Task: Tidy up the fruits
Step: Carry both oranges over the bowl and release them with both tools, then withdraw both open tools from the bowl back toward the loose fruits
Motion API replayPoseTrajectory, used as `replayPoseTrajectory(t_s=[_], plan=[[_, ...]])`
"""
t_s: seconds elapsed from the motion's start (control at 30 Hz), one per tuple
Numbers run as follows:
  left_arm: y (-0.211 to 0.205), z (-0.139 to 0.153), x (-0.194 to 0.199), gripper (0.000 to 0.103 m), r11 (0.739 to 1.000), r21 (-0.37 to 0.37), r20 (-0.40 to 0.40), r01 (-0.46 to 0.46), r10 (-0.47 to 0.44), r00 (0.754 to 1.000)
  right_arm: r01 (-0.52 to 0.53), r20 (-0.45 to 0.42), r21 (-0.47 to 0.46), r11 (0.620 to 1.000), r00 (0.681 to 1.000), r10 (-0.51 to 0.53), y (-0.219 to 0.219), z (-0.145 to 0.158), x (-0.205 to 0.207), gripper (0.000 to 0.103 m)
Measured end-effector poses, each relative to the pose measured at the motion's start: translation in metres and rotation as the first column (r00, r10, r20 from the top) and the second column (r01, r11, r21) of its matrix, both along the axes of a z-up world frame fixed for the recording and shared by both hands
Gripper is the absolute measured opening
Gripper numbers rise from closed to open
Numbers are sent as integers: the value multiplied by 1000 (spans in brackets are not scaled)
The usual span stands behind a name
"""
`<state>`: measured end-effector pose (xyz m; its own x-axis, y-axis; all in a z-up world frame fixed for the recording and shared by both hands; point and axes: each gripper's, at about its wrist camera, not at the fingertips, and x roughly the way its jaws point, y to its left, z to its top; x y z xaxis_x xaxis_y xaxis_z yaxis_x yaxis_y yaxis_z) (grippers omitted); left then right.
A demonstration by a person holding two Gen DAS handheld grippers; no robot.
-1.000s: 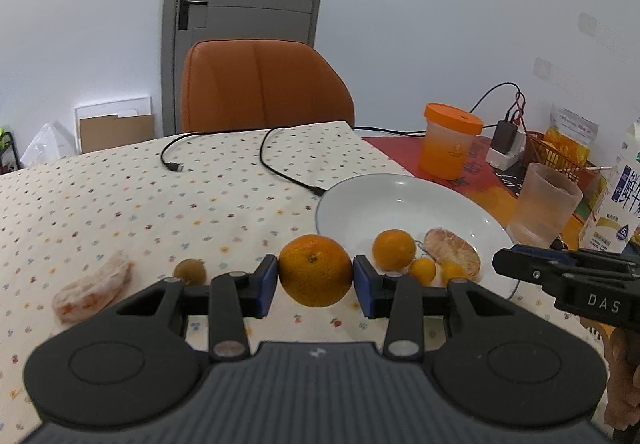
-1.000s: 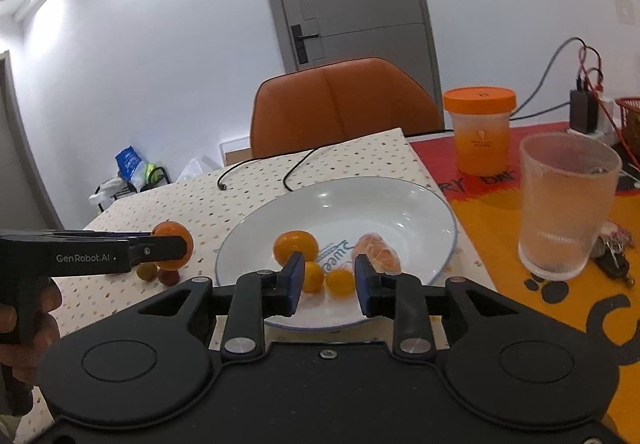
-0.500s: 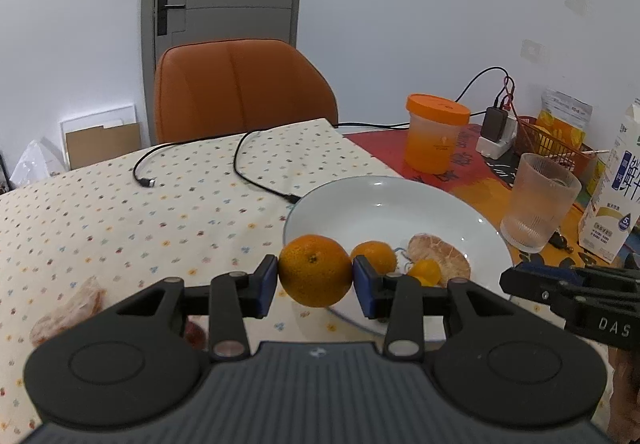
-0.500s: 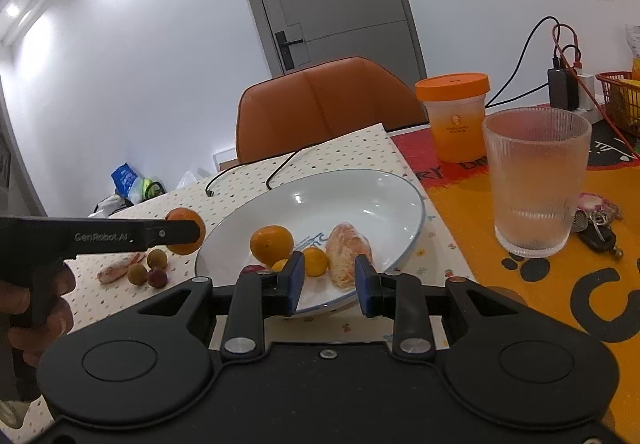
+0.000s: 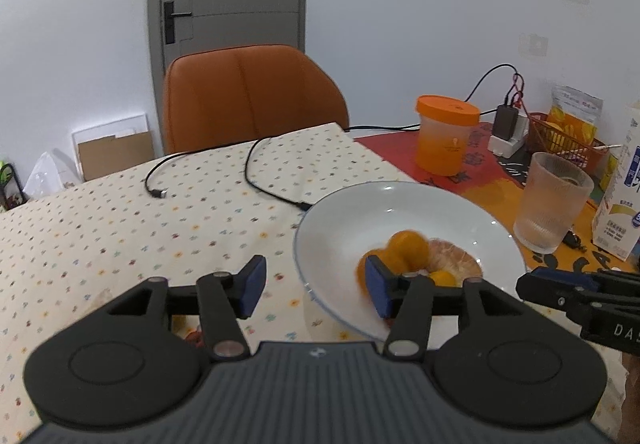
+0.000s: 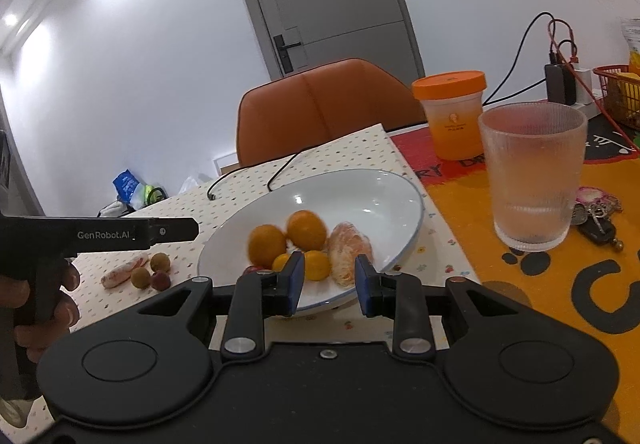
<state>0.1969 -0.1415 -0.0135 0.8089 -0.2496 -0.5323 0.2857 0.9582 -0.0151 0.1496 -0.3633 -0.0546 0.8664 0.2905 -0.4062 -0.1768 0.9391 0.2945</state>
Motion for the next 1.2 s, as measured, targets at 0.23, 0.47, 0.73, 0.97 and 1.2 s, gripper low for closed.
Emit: replayPoseTrajectory(t_s=[0.23,0.47,0.73,0.97,1.2], plan=[[21,1,-6,65,999,-3,-1,-43,43,999,-20,1,-9,1000,1000,20,12,3,2,29],[46,4,-14,70,995,-31,1,-93,93,996,-42,-2,-22,999,999,42,26,5,3,30],[73,3,-21,71,989,-44,-1,-144,145,989,-70,1,-34,997,998,71,46,7,5,48],[95,-1,-27,74,978,-44,-16,-205,204,979,-85,53,-43,995,995,87,64,11,6,94],[113,-7,-29,80,965,-50,-29,-258,257,966,-128,47,-56,990,990,131,81,11,12,99]])
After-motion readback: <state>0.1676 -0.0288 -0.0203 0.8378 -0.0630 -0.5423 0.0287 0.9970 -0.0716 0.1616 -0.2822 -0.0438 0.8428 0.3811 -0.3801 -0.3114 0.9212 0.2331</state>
